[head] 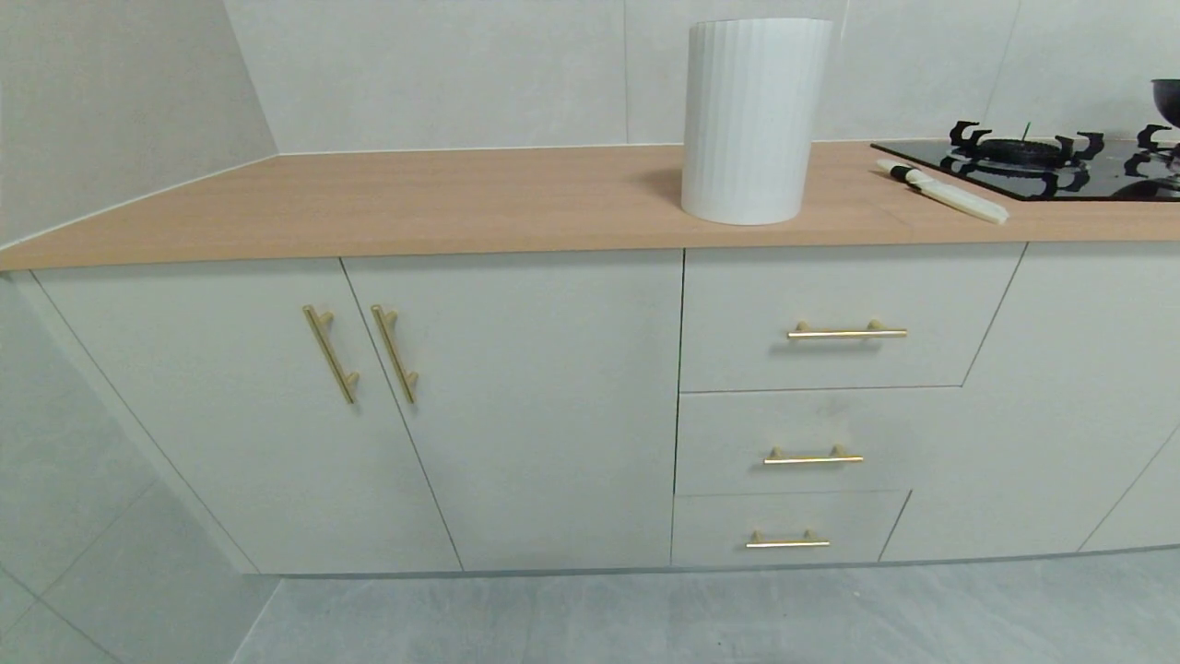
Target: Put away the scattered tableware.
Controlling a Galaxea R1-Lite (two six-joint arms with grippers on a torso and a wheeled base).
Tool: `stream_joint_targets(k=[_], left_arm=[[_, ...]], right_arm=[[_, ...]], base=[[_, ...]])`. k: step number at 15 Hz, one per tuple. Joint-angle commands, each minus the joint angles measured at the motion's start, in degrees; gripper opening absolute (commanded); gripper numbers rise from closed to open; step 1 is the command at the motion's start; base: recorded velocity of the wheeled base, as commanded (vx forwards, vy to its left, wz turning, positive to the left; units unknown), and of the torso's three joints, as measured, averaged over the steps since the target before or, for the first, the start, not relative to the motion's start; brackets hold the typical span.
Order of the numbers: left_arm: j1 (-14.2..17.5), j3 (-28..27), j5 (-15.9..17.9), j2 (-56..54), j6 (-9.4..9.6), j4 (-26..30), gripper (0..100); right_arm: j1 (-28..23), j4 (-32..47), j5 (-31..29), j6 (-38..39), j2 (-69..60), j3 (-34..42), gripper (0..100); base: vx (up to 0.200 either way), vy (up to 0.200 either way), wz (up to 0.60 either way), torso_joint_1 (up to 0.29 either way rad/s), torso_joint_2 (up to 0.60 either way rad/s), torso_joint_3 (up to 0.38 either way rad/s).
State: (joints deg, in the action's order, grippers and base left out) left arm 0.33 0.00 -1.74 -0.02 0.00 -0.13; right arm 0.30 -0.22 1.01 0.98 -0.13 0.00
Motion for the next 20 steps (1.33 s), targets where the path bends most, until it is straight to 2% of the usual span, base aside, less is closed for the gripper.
stream_joint_targets(k=[1,12,20], left_arm=[[0.0,0.0,0.0,0.0,0.00,0.0,100],[0.0,0.0,0.0,0.0,0.00,0.0,100],[0.0,0.0,0.0,0.0,-0.09,0.0,100]], right_arm=[[0.0,0.0,0.0,0.0,0.1,0.0,100],[0.0,0.0,0.0,0.1,0.1,0.0,100],[0.0,0.0,0.0,0.2,0.1,0.0,100]], base=[[0.200,0.000,0.00,0.002,0.00,0.002],[0.200,0.000,0.00,0.001,0.00,-0.001],[0.000,0.000,0.00,0.000,0.00,0.000]])
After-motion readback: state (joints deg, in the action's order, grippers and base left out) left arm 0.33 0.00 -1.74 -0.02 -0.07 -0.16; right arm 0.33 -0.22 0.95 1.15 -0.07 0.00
